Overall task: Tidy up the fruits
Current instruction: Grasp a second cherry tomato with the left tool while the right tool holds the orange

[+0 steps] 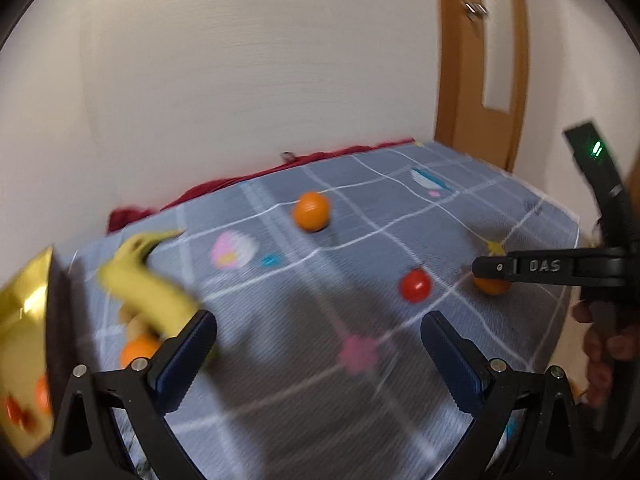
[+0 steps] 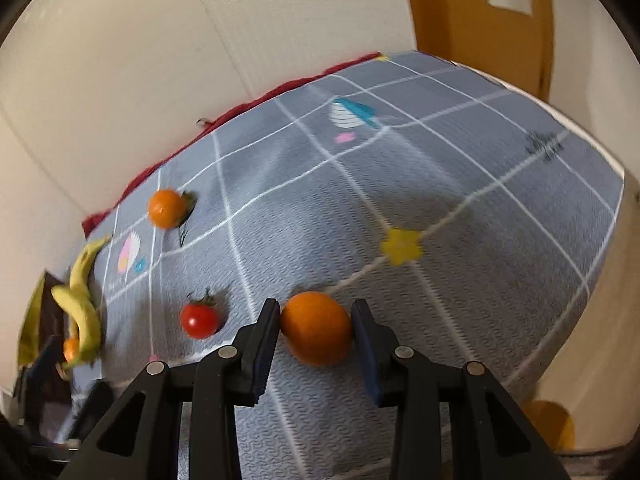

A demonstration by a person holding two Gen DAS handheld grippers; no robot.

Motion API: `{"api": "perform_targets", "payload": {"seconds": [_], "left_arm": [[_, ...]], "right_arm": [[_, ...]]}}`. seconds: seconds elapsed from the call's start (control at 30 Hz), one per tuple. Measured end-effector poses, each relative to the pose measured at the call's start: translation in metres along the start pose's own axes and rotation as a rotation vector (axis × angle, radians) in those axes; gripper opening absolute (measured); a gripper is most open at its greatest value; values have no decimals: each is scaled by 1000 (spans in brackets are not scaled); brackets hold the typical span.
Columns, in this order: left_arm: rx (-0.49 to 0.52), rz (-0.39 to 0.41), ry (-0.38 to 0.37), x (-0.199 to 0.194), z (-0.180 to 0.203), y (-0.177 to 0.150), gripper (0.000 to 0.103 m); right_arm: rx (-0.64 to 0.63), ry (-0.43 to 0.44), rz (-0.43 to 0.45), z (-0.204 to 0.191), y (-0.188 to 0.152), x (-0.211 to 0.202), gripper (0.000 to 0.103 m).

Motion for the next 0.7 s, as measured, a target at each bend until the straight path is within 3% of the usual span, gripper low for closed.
{"api": "perform_targets", "payload": {"seconds": [0.1,0.2,0.3,0.37,0.4,0.47,0.53,0.7], "left_arm": [[85,-17,-17,24,23,20,100],[118,-34,-34,44,34,32,89],[92,-89,-89,65,37,35,69],[68,-141,-135,77,37,35,49],[56,-157,-151,81,36,35,45],[41,-149,-167,82,33,35,32],[34,-151,-176,83,33,34,26],[-8,-147,-189,74,24,26,26]], "right_arm": [[43,0,10,11,7,-2,37],[69,10,16,17,10,-5,37],[89,18,19,19,12,-5,37],[95,30,17,20,12,-6,37],[92,32,18,18,12,-6,37],[89,38,17,15,11,-6,37],[82,46,20,12,10,-6,37],[57,68,31,2,8,-7,37]]}}
Point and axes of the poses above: each gripper's, at about its wrist camera, not at the fingertips, and x roughly the way its jaws point, z to its right, y to its top, the point moved 2 cm from there along x, roughly the way its jaws point, and after that the axes turned 14 degrees about x, right-handed, at the moved point
